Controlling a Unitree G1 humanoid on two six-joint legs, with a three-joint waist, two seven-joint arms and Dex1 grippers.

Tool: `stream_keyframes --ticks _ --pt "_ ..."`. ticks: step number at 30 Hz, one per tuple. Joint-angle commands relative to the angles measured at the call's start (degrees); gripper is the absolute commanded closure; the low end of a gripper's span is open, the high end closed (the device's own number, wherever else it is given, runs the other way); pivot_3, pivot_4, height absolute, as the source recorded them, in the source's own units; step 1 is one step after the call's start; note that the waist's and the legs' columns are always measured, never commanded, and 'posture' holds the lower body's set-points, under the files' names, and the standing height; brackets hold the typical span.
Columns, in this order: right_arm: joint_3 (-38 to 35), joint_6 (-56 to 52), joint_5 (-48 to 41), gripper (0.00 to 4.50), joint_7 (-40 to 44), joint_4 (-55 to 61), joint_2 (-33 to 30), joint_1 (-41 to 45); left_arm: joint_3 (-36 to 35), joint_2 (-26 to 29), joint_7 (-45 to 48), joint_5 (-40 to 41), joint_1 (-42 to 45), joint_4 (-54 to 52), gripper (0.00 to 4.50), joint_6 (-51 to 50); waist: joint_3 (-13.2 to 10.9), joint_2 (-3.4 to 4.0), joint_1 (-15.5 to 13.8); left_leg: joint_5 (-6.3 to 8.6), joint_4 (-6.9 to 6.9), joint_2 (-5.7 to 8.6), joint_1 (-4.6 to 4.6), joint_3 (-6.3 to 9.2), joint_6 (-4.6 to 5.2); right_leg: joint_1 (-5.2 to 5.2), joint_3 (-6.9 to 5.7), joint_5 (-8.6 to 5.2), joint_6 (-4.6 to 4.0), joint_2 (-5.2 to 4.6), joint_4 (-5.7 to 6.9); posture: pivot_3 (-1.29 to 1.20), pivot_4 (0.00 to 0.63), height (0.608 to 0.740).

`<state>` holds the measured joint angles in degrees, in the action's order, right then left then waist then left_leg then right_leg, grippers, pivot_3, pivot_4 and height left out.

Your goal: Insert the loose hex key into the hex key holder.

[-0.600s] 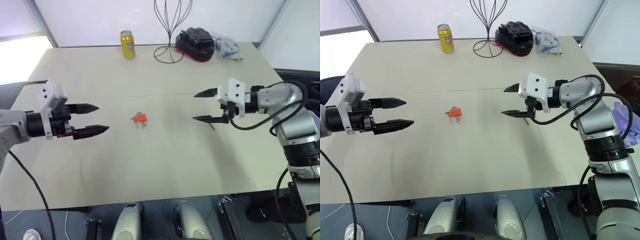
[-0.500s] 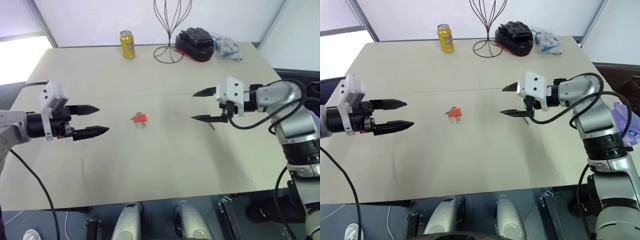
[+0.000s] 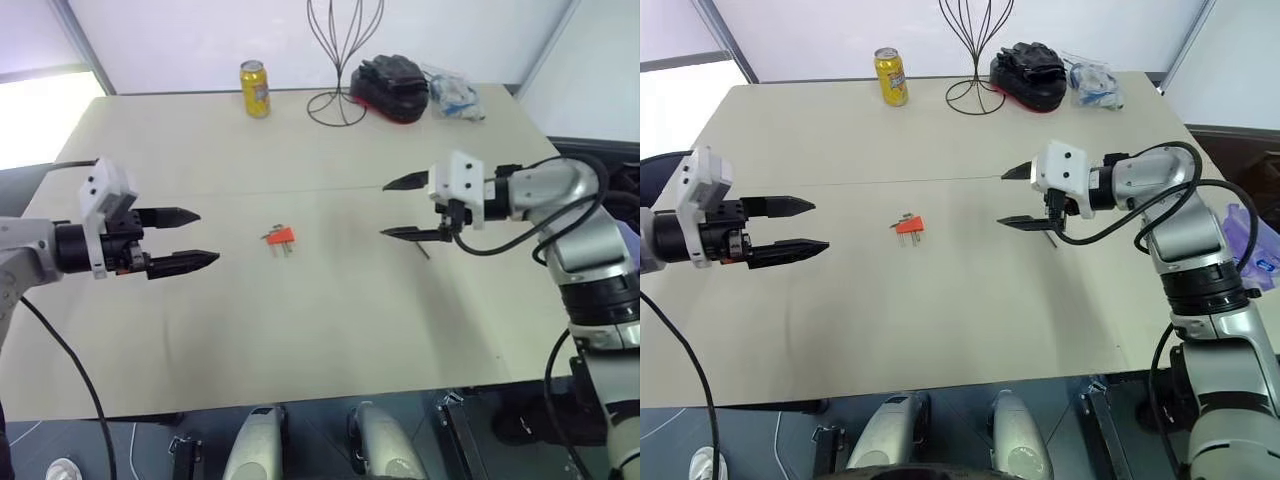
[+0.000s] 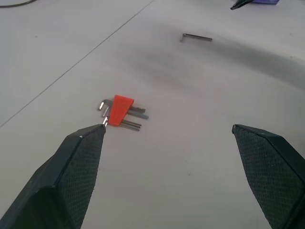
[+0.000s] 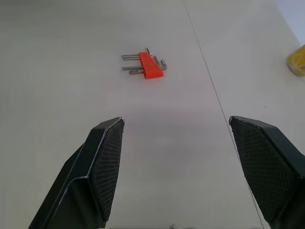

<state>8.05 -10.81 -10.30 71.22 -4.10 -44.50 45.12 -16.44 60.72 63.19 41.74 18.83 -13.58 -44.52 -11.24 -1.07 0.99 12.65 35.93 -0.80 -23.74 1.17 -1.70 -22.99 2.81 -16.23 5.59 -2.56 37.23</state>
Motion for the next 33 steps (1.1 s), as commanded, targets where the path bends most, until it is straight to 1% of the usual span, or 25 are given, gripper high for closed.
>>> stream_keyframes --ticks 1,11,14,17,19,24,28,33 --pt "-0.78 1.16 -0.11 0.84 0.16 0.01 0.11 1.46 -0.49 0.33 -0.17 0.07 1.13 -0.53 0.04 0.32 0.00 0.00 0.00 0.00 0.00 0.00 0.00 0.00 0.00 0.00 0.00 0.00 0.01 0.00 0.00 0.00 0.150 0.740" --pt "-0.73 2.09 0.05 0.84 -0.08 -1.05 0.91 1.41 -0.46 0.34 -0.47 0.33 0.84 -0.97 0.04 -0.24 0.00 0.00 -0.02 0.00 0.04 0.00 -0.03 -0.05 0.00 -0.01 0.00 0.01 0.02 0.01 0.01 0.00 0.150 0.740" --pt "-0.52 3.59 0.40 0.84 -2.97 -2.60 4.27 1.79 -1.08 -0.79 -1.60 1.41 0.35 -0.90 0.04 -1.42 0.01 -0.01 0.02 0.00 0.05 0.00 -0.03 -0.07 0.00 0.00 0.00 0.01 0.02 0.02 0.03 0.00 0.150 0.740" --pt "0.98 7.55 2.63 0.84 -7.00 -6.39 9.86 2.32 -1.28 -2.22 -2.94 1.97 -0.54 -2.16 0.04 -1.92 0.01 -0.01 0.37 0.00 0.07 -0.02 -0.03 -0.07 0.00 -0.05 0.02 0.02 0.04 0.04 0.14 0.00 0.150 0.740" --pt "2.53 11.27 5.15 0.84 -9.94 -10.65 13.82 3.01 -1.67 -3.01 -4.01 2.57 -0.81 -2.95 0.04 -2.68 0.01 -0.02 0.36 -0.01 0.09 -0.03 -0.09 -0.07 -0.01 -0.15 0.02 0.02 0.04 0.07 0.25 0.00 0.150 0.740" --pt "5.53 18.91 10.56 0.84 -17.82 -25.71 23.69 6.96 -3.44 -3.44 -5.99 4.29 -2.38 -5.52 0.04 -4.51 0.00 -0.01 0.40 -0.02 0.12 -0.02 -0.13 -0.06 -0.02 -0.21 0.02 0.03 0.05 0.07 0.31 0.00 0.150 0.740" --pt "7.37 24.91 14.03 0.84 -21.00 -36.99 28.29 10.55 -6.07 -2.21 -6.60 5.73 -4.20 -7.16 0.04 -5.95 0.01 -0.02 0.39 -0.03 0.12 0.01 -0.19 0.01 -0.04 -0.25 0.00 0.03 0.05 0.05 0.32 0.00 0.150 0.740" --pt "7.93 30.08 16.59 0.84 -23.47 -46.98 31.47 14.01 -8.97 -1.26 -7.24 6.99 -6.13 -8.74 0.04 -7.30 0.01 -0.02 0.41 -0.04 0.12 0.03 -0.19 0.07 -0.06 -0.25 0.00 0.03 0.05 0.03 0.32 0.00 0.150 0.740"
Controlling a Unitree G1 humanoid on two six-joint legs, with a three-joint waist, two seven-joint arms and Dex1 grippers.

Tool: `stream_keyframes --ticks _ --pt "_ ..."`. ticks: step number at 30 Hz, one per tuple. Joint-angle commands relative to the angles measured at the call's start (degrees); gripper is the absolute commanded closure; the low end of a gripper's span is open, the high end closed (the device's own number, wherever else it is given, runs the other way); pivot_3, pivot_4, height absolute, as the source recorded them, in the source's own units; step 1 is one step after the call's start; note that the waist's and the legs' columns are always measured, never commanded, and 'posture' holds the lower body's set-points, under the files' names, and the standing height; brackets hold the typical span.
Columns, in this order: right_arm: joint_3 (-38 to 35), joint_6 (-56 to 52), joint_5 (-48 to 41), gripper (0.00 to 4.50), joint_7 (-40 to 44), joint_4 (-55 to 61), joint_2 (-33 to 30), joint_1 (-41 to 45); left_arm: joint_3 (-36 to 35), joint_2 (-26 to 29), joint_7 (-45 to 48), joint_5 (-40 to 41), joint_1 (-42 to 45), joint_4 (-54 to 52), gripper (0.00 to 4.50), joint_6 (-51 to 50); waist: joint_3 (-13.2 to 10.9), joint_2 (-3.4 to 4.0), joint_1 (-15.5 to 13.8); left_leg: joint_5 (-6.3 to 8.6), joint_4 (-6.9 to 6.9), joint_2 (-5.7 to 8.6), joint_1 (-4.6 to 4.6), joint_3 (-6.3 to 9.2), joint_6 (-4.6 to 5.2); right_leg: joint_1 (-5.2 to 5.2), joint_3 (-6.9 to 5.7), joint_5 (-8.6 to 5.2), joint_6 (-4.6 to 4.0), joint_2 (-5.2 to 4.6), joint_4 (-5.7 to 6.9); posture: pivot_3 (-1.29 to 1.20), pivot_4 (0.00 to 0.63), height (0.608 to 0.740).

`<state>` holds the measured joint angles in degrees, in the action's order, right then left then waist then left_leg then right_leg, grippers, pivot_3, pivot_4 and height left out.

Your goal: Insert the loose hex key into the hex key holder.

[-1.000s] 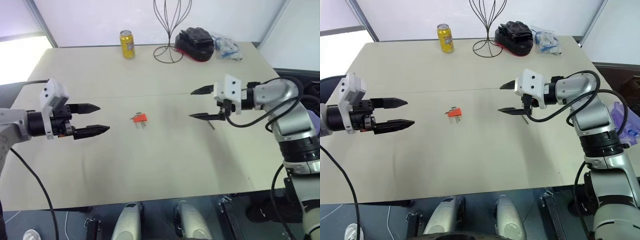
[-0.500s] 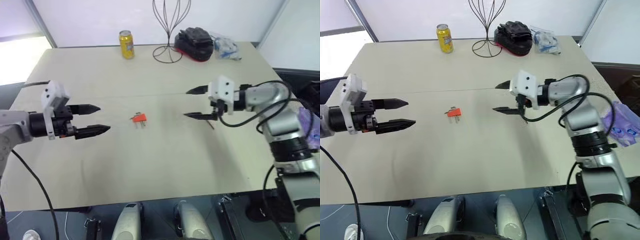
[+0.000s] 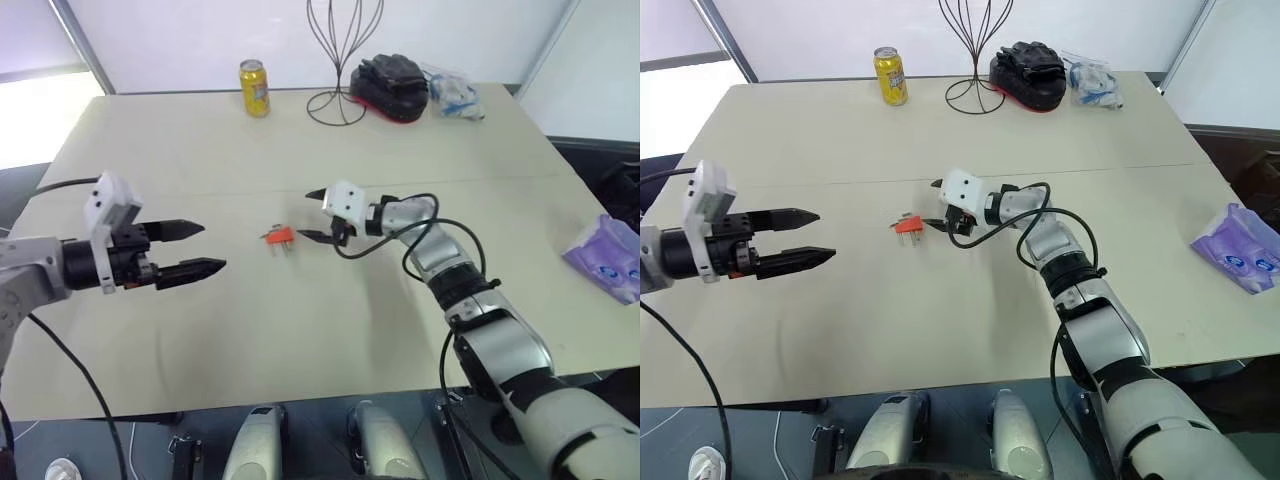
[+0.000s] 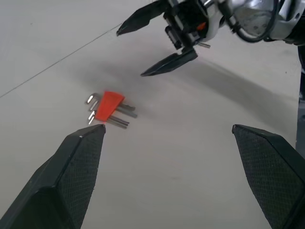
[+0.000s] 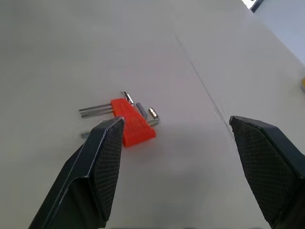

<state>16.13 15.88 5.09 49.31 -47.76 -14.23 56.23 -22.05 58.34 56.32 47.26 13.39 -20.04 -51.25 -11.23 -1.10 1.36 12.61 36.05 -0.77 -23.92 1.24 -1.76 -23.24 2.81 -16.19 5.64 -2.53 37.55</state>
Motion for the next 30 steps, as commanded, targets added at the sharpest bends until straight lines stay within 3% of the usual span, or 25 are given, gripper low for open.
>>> stream_keyframes --ticks 1,11,30 --pt "0.17 4.32 1.91 0.84 -2.02 -5.21 1.77 3.39 -3.90 1.29 -0.48 1.56 -1.27 -2.70 0.04 -0.76 0.00 0.00 0.20 0.00 0.00 0.00 0.00 0.01 -0.01 0.00 0.00 0.00 0.00 0.00 0.01 0.00 0.150 0.740" --pt "0.85 9.99 7.41 0.84 -8.29 -17.82 5.16 6.44 -5.61 1.76 -1.45 2.74 -2.89 -4.40 0.04 -1.63 0.00 0.00 1.37 -0.02 -0.08 0.00 0.01 0.10 -0.06 -0.03 -0.04 0.00 0.00 0.02 0.03 0.00 0.150 0.740" --pt "-0.50 9.19 8.00 0.84 -8.99 -21.57 10.13 7.37 -9.12 1.82 -2.51 3.70 -7.10 -7.31 0.04 -2.17 0.00 0.00 2.48 -0.04 -0.11 0.01 0.02 0.14 -0.10 -0.06 -0.03 0.00 -0.01 0.00 0.11 0.00 0.150 0.740"
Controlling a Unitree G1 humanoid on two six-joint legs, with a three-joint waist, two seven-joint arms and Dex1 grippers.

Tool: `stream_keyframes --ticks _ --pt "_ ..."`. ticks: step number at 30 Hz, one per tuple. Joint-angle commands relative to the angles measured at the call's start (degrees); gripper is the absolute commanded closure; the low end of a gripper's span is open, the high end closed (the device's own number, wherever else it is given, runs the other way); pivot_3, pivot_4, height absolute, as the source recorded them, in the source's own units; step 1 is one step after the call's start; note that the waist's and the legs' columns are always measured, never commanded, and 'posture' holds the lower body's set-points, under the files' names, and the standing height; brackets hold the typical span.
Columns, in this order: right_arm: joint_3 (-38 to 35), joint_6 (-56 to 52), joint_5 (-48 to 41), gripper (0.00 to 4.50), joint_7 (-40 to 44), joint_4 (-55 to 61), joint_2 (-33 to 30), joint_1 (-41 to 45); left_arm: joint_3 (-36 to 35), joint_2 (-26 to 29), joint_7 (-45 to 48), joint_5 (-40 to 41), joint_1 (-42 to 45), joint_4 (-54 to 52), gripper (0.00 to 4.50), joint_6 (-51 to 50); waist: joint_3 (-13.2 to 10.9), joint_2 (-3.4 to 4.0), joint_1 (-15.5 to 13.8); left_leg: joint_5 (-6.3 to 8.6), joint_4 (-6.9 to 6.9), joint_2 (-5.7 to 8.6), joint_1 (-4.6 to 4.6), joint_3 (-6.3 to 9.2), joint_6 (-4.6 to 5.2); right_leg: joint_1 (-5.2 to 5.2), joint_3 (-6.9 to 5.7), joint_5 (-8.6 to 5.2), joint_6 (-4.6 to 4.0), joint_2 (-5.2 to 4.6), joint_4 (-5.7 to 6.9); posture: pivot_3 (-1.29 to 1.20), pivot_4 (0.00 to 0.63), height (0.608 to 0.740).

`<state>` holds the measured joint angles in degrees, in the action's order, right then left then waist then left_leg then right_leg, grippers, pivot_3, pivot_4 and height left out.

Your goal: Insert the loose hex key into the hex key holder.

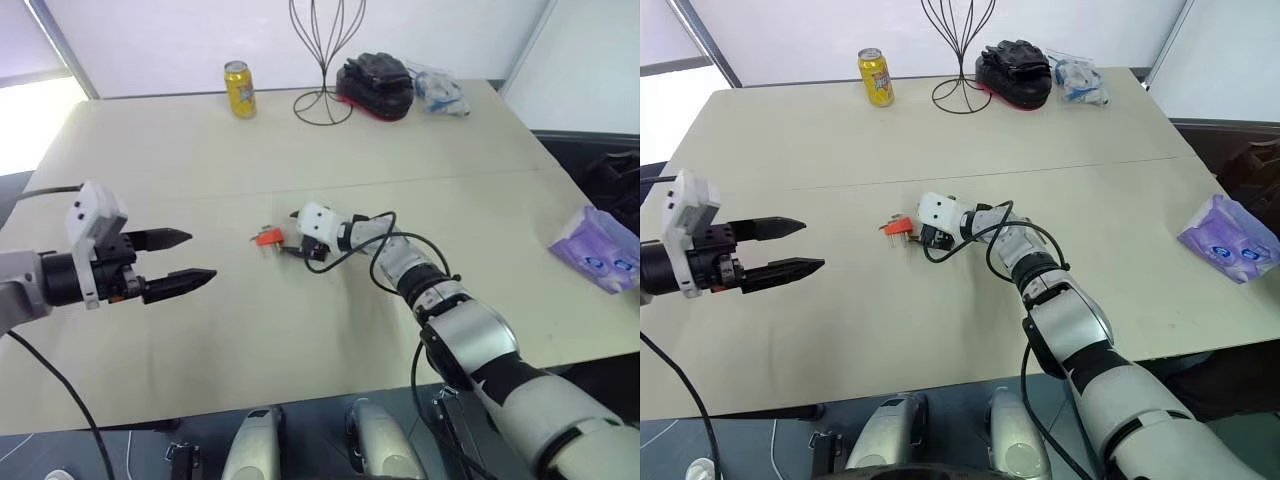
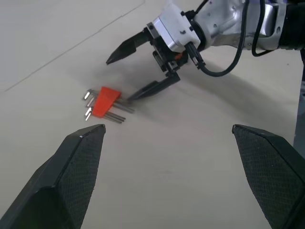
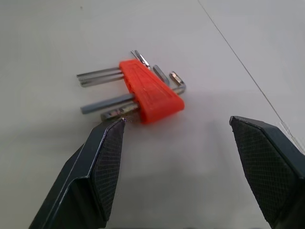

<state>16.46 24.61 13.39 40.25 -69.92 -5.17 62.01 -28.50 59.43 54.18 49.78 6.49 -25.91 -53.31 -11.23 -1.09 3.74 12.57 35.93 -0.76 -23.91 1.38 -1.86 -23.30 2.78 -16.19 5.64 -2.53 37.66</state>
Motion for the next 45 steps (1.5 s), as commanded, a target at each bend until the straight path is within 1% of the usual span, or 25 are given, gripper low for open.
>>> stream_keyframes --ticks 1,11,18,23,34,37,38,40,41,45 --pt "-0.94 0.34 -0.47 0.84 0.17 0.63 1.41 1.59 -2.91 0.71 -0.48 1.30 -0.42 -1.59 0.04 -0.18 0.00 0.00 0.20 0.00 0.00 0.00 0.00 0.00 0.00 0.00 0.00 0.00 0.00 0.00 0.01 0.00 0.150 0.740" --pt "-1.05 -1.46 -0.68 0.84 -0.13 1.04 4.99 0.55 -3.38 0.65 -1.91 2.10 -1.44 -2.24 0.04 -0.09 0.00 0.00 0.24 -0.01 -0.01 0.00 0.00 0.00 -0.04 -0.07 0.00 0.00 -0.01 -0.02 0.12 0.00 0.150 0.740" --pt "-1.38 -4.24 -0.43 0.84 -1.42 -0.03 4.66 0.70 -2.62 0.78 -2.13 1.97 -1.06 -2.12 0.04 0.37 0.00 0.00 0.24 -0.02 -0.01 0.02 0.01 0.01 -0.06 -0.07 0.00 0.00 -0.01 -0.04 0.15 0.00 0.150 0.740" --pt "-2.53 -8.13 -0.89 0.84 -1.12 -0.76 4.13 0.64 -2.00 0.69 -2.15 1.78 -0.87 -2.16 0.04 0.66 0.01 0.00 0.17 -0.04 0.01 0.04 0.05 0.02 -0.09 -0.05 0.00 -0.01 -0.01 -0.06 0.21 0.00 0.150 0.740" --pt "-2.96 -10.36 -1.00 0.84 -0.12 -0.74 5.16 -0.18 -1.32 0.47 -2.65 1.30 -0.52 -2.09 0.04 1.21 0.02 -0.01 0.18 -0.05 0.02 0.05 0.20 0.02 -0.10 0.08 0.00 -0.01 -0.02 -0.06 0.24 0.00 0.150 0.740" --pt "-3.08 -10.58 -0.87 1.71 -0.04 -0.90 5.65 -0.24 -1.81 0.35 -3.03 1.40 -0.95 -2.44 0.00 1.14 0.02 -0.01 0.25 -0.05 0.02 0.05 0.21 0.02 -0.10 0.08 0.00 -0.01 -0.02 -0.05 0.25 0.00 0.150 0.740" --pt "-3.06 -10.58 -0.78 2.15 -0.01 -0.94 5.76 -0.26 -2.08 0.28 -3.24 1.53 -1.13 -2.64 0.00 1.02 0.02 -0.01 0.25 -0.05 0.01 0.05 0.21 0.02 -0.10 0.08 0.01 -0.01 -0.02 -0.04 0.26 0.00 0.150 0.740" --pt "-3.03 -10.63 -0.64 3.16 -0.06 -1.06 6.02 -0.26 -2.75 0.23 -3.47 1.81 -1.65 -3.08 0.00 0.84 0.02 -0.01 0.23 -0.05 0.02 0.05 0.21 0.03 -0.10 0.08 0.01 -0.01 -0.02 -0.04 0.27 0.00 0.150 0.740" --pt "-2.97 -10.55 -0.55 3.49 -0.11 -1.13 6.15 -0.25 -3.14 0.16 -3.67 1.98 -1.94 -3.28 0.00 0.73 0.02 -0.01 0.23 -0.05 0.02 0.04 0.22 0.02 -0.10 0.08 0.01 -0.01 -0.02 -0.05 0.28 0.00 0.150 0.740" --pt "-2.56 -8.96 0.10 3.48 -1.56 -0.76 6.27 -0.13 -4.09 -0.36 -4.35 2.40 -2.94 -3.74 0.00 0.66 0.02 -0.01 0.26 -0.05 0.01 0.04 0.23 0.03 -0.10 0.08 0.01 -0.01 -0.02 -0.05 0.28 0.00 0.150 0.740"
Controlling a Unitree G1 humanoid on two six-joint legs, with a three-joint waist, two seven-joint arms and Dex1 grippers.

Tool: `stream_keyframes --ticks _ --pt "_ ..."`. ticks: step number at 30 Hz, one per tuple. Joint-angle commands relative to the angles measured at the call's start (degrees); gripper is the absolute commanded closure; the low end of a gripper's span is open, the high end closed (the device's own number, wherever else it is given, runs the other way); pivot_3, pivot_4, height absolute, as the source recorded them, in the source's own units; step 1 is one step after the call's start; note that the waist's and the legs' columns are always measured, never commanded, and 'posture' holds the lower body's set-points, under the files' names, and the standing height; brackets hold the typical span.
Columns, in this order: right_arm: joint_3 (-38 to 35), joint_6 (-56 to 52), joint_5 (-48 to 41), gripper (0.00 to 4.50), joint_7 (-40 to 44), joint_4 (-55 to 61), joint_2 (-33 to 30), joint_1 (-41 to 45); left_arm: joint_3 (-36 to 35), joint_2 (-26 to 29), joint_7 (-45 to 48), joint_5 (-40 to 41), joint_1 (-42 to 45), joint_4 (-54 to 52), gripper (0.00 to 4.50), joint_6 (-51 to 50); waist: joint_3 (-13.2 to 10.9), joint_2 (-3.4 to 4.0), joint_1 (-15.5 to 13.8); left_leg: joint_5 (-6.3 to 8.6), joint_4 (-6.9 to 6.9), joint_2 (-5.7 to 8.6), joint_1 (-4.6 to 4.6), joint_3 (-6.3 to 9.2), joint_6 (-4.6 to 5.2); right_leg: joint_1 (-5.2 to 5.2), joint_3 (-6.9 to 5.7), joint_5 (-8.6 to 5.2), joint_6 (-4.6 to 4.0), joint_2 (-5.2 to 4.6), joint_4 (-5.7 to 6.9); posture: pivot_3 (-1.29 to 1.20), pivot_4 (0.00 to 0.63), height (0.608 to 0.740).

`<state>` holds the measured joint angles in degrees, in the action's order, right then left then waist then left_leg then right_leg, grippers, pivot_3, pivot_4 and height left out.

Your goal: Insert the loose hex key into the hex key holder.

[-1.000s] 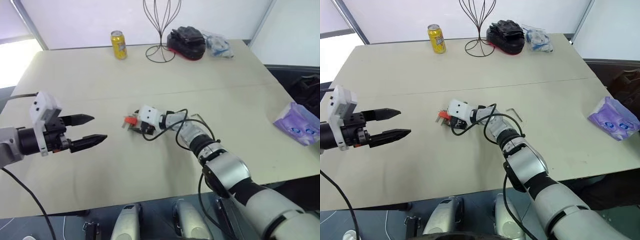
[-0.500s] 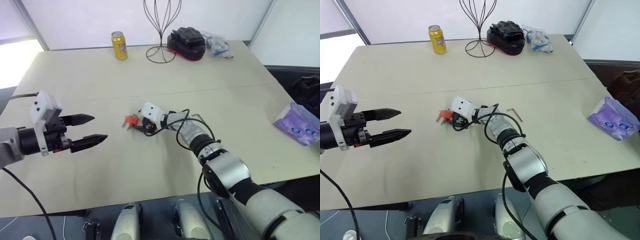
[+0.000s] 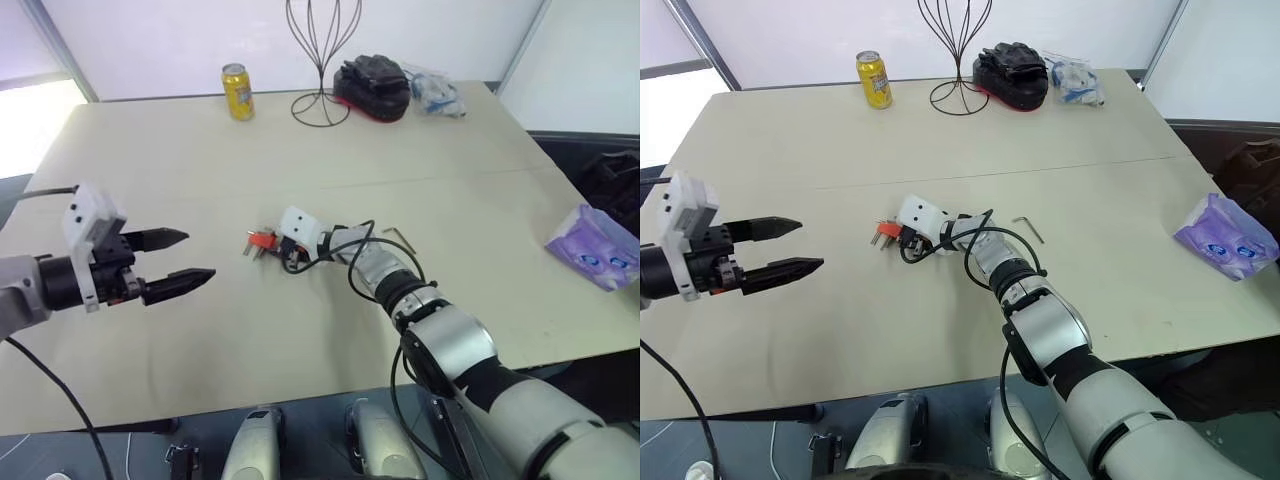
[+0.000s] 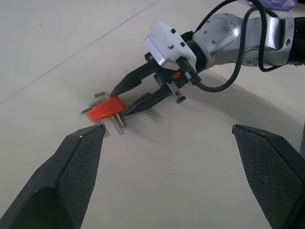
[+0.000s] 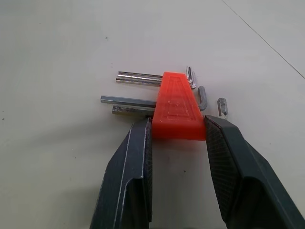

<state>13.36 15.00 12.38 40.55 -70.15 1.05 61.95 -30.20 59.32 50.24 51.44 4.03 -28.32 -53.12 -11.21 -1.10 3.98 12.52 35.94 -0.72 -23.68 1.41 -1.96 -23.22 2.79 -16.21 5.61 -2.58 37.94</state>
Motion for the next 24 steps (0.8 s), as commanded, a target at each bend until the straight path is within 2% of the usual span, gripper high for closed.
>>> stream_keyframes --ticks 1,7,11,16,24 --pt "1.07 2.46 1.91 3.48 -3.24 0.06 -0.36 -0.01 -2.28 -0.41 -0.48 0.67 -0.65 -1.27 0.00 0.64 0.00 0.00 0.03 0.00 0.00 0.00 0.00 0.00 0.00 0.00 0.00 0.00 0.00 0.00 0.00 0.00 0.150 0.740" --pt "4.98 12.33 7.09 3.48 -9.96 3.69 -3.75 -0.01 -0.64 -1.22 -0.90 0.57 0.26 -0.21 0.00 1.46 0.00 0.00 -0.08 0.00 0.00 0.04 0.00 -0.01 -0.01 -0.02 0.01 0.00 -0.01 -0.05 -0.01 0.00 0.150 0.740" --pt "9.12 24.41 12.45 3.48 -11.20 19.54 -11.19 -2.75 4.09 -1.58 1.07 -1.37 4.74 5.07 0.00 3.93 -0.02 0.03 -0.17 0.00 -0.02 0.04 -0.02 -0.02 -0.01 -0.04 0.01 -0.01 -0.01 -0.01 -0.02 0.00 0.150 0.740" --pt "12.72 34.03 26.26 3.48 -23.29 33.17 -19.78 -1.35 10.90 -3.12 3.32 -3.48 13.60 11.31 0.00 6.56 0.00 -0.01 -0.05 -0.01 -0.01 0.08 -0.07 -0.06 -0.01 -0.14 0.04 0.00 0.00 0.08 0.03 0.00 0.150 0.740" --pt "10.41 41.29 35.64 3.48 -38.91 43.06 -26.36 1.70 16.68 -8.75 4.75 -1.24 27.24 16.07 0.00 4.70 0.00 -0.04 -0.38 -0.03 0.10 0.08 -0.22 -0.07 0.00 -0.23 0.06 0.00 0.00 0.07 0.07 0.00 0.150 0.740"
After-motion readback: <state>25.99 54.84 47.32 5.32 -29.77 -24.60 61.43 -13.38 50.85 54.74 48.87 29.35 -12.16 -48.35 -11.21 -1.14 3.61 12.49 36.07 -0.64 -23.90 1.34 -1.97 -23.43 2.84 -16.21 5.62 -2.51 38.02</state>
